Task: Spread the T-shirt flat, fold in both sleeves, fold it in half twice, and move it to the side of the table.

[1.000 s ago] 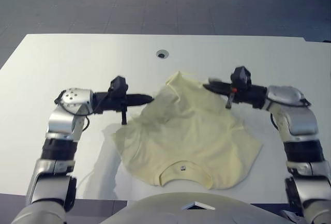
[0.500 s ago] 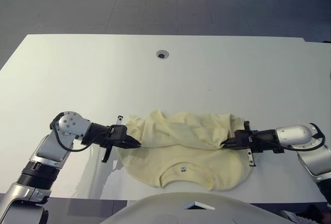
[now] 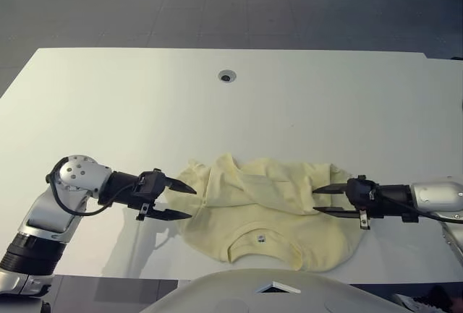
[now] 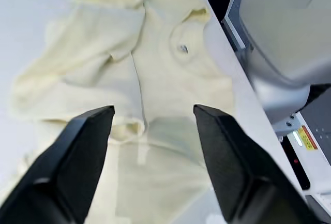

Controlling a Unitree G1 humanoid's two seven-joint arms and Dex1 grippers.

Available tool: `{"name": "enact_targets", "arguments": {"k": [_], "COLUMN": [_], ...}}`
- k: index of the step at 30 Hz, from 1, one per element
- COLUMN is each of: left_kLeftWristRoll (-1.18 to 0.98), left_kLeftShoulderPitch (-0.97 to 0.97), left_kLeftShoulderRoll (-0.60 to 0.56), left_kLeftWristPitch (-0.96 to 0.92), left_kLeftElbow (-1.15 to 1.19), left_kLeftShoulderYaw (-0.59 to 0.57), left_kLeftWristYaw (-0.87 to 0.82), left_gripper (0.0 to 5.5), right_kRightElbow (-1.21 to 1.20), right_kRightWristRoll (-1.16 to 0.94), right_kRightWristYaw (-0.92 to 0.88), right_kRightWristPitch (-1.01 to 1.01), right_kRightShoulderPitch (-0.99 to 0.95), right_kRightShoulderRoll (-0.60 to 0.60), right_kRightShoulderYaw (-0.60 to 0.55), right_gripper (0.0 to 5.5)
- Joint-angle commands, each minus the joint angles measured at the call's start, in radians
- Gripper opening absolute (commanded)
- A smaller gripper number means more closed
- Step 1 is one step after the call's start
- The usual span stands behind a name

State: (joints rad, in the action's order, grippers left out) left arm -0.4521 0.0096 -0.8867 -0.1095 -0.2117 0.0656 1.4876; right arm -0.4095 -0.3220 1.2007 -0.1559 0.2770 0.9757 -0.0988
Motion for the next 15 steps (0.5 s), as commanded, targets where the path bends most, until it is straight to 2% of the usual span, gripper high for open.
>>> {"name": "enact_targets", "arguments": {"k": [1, 5, 10, 12, 15], "left_kLeftWristRoll": [-0.048, 0.014, 0.07, 0.104, 0.145], "left_kLeftShoulderPitch": [-0.109, -0.228, -0.341, -0.383, -0.43], "left_kLeftShoulderRoll": [0.037, 0.11, 0.194, 0.225, 0.263], "left_kLeftWristPitch": [-0.058, -0.039, -0.008, 0.013, 0.029], "left_kLeftElbow": [0.027, 0.144, 0.291, 0.363, 0.464], "left_kLeftShoulderYaw": [-0.028, 0.007, 0.049, 0.071, 0.091], "left_kLeftWristYaw": [-0.053, -0.121, -0.155, -0.165, -0.179], "left_gripper": [3.49, 4.16, 5.05, 5.4, 5.4], "right_kRightElbow": [-0.035, -0.027, 0.01, 0.011, 0.019], "right_kRightWristRoll": [-0.018, -0.029, -0.095, -0.167, -0.27], "right_kRightWristYaw": [-0.003, -0.021, -0.094, -0.122, -0.18], "right_kRightWristPitch": [-0.02, -0.07, -0.257, -0.391, -0.616], "right_kRightShoulderPitch": [0.03, 0.009, -0.086, -0.12, -0.175], "right_kRightShoulderRoll": [0.034, 0.044, 0.003, -0.016, -0.042], "right_kRightShoulderYaw": [-0.083, -0.118, -0.076, -0.061, -0.035], "right_gripper": [2.64, 3.29, 4.16, 4.54, 4.07]}}
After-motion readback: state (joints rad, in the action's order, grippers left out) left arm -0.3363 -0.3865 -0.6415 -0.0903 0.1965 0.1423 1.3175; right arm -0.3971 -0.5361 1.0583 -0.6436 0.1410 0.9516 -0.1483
